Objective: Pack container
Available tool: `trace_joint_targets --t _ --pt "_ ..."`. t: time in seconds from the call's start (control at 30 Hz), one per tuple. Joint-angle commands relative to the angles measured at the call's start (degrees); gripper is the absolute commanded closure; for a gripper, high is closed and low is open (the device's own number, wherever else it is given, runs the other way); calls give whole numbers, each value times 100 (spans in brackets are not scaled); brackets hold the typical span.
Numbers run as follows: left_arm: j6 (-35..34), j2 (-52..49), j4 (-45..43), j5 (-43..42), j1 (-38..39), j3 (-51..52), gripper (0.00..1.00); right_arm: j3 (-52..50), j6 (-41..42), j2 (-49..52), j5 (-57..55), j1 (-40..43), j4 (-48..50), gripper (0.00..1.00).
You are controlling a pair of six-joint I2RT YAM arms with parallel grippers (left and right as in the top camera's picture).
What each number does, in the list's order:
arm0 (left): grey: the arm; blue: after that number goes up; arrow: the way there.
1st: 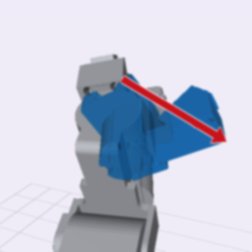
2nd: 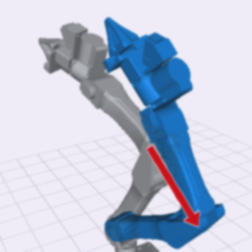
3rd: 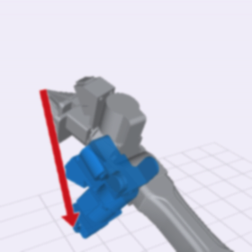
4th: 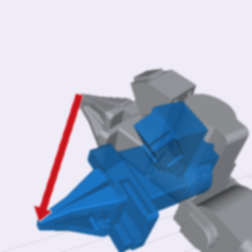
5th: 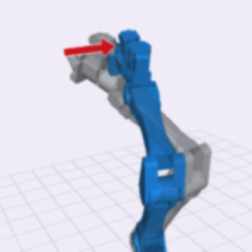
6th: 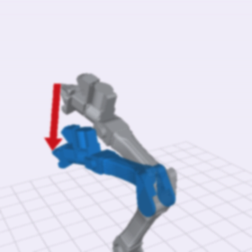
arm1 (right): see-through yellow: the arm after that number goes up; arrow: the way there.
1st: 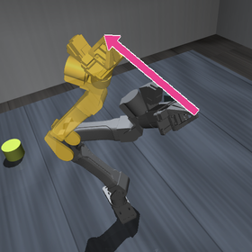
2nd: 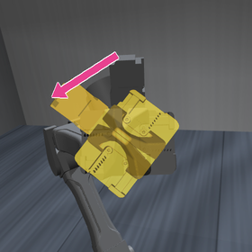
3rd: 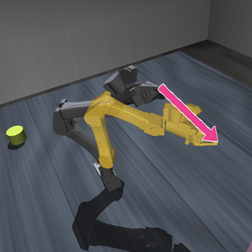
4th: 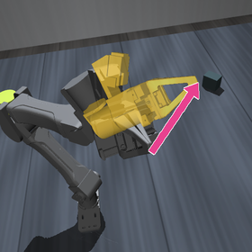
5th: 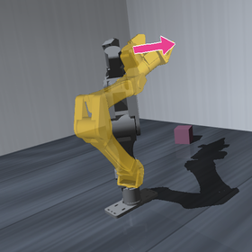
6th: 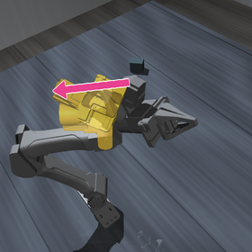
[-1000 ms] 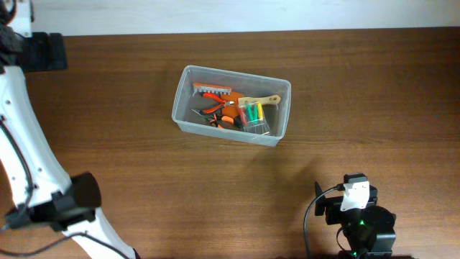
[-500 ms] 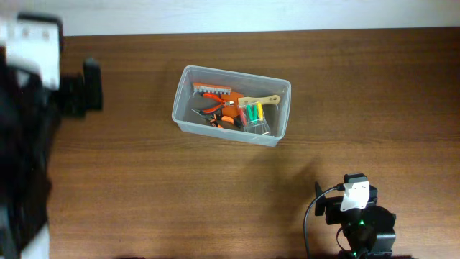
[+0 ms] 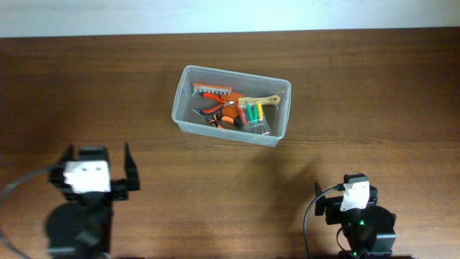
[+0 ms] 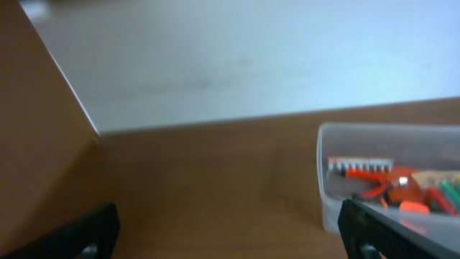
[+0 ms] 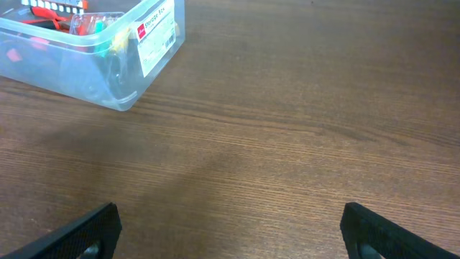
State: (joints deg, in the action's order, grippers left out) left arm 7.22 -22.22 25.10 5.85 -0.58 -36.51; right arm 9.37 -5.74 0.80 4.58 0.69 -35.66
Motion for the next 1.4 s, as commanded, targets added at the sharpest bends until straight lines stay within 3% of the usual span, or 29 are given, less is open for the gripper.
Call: trace_joint_targets --t 0.0,0.17,0.47,1.37 --pt "-422 664 -483 -66 22 1047 1 -35 68 -61 76 -42 13 2" --pt "-422 1353 -756 -66 22 2188 1 -35 68 -61 76 -42 13 2" --pt "-422 1930 -748 -68 22 2966 1 -35 68 -61 76 -42 13 2" --pt "-420 2192 -623 -63 22 3069 1 -35 68 -61 76 -42 13 2"
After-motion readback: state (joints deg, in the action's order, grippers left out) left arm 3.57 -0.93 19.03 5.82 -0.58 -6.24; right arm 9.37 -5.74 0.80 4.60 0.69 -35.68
